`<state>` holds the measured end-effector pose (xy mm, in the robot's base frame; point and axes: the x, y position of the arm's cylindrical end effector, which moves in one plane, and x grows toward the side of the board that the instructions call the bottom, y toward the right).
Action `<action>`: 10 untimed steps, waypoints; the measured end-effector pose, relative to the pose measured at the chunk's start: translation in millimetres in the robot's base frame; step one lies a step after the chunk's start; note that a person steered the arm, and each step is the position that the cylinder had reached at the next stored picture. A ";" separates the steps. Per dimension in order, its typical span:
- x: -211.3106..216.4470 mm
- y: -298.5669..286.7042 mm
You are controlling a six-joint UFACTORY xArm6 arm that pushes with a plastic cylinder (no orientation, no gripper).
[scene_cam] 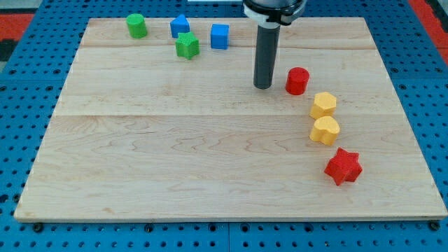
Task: Move the green star above the red circle
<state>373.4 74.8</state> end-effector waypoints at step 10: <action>-44.4 -25.8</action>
<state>329.0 49.0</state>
